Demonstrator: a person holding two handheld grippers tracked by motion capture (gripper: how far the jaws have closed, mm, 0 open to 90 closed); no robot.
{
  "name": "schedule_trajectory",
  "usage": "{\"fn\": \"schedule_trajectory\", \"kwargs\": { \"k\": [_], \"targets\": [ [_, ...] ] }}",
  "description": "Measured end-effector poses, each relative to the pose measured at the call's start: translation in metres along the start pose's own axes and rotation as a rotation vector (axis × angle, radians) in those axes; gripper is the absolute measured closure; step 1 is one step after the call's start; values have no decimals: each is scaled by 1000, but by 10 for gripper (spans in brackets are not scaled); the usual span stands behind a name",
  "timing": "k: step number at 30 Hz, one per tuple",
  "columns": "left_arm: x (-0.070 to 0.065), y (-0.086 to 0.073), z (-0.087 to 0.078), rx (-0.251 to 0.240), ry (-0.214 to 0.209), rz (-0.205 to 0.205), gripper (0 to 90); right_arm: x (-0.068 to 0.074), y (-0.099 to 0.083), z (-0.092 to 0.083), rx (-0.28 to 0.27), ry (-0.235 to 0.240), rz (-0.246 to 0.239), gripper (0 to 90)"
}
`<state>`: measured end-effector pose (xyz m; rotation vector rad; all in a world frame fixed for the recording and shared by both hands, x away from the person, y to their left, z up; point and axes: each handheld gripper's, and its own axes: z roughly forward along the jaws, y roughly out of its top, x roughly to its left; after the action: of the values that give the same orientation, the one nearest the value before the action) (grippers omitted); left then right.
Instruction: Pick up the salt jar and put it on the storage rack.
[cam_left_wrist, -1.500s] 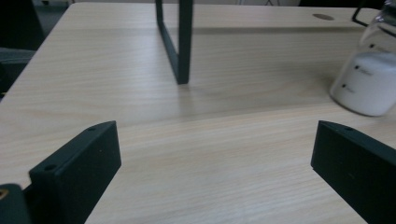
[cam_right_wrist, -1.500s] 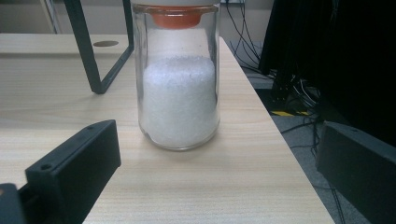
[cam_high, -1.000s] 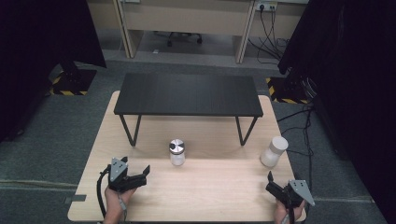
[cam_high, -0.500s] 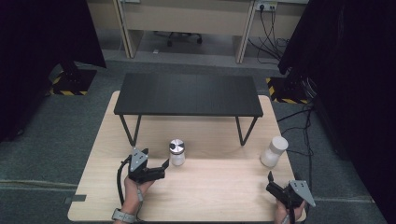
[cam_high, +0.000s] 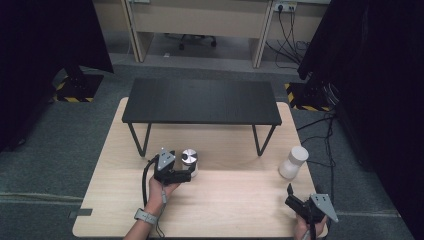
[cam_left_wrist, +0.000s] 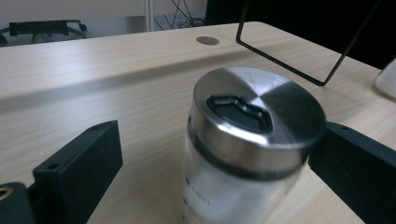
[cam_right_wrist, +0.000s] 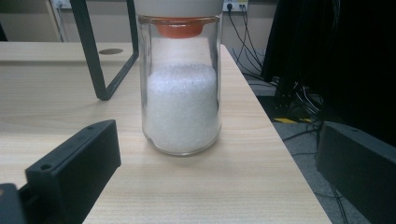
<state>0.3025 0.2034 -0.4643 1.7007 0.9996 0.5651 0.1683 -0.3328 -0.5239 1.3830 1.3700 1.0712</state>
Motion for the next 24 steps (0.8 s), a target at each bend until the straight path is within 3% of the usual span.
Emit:
{"fn": "schedule_trajectory", "kwargs": {
  "k": [8, 15, 24],
  "targets": [
    [1, 7, 15, 28, -7, 14, 52, 1, 1, 1, 7, -2, -7, 2],
    [7, 4, 14, 26, -51, 17, 190, 1, 3, 1, 18, 2, -14, 2],
    [6, 0, 14, 48, -63, 30, 215, 1, 2, 1, 14, 1, -9, 2]
  ]
}}
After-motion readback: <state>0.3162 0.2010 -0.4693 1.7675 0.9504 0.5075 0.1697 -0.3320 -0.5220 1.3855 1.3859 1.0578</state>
